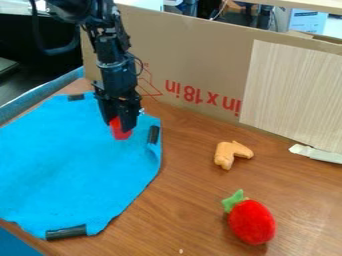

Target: Place the red figure on top right edge of the cloth

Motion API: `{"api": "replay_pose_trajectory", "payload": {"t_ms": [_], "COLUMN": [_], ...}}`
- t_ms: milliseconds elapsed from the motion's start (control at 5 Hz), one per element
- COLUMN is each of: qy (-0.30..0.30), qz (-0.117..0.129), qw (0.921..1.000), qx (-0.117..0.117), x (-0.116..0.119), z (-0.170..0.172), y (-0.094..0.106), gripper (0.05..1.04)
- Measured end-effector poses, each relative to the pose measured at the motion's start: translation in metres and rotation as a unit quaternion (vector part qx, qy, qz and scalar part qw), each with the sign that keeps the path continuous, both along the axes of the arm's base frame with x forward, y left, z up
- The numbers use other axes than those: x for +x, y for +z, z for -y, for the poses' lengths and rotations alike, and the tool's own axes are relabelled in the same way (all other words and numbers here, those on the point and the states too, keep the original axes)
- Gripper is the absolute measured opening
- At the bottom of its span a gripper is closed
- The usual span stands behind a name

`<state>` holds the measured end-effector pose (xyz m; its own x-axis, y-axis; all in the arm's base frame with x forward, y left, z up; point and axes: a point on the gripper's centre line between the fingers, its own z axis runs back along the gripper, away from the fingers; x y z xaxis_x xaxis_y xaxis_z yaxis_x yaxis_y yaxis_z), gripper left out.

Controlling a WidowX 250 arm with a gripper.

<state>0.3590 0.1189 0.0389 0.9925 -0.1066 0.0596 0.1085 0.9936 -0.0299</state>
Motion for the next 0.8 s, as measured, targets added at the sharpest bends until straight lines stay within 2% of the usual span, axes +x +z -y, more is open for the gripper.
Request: {"api": "replay_pose_trajectory", "payload": {"t_ms": [200,400,600,800], "qy": [-0.005,0.0,-0.01,-0.015], "qz": [-0.022,-0.032,-0.03,-0.024], "qw": [0.9997,0.9992,0.9994,0.9995], "qx": [0.012,0.022,0.013,0.016], "x": [-0.002,-0.006,-0.008,-0.011], "z": [-0.005,-0.001,0.005,0.014], "y": [-0.004,-0.007,0.001,0.03], "gripper": [0.91,1.001,1.001,1.001]}}
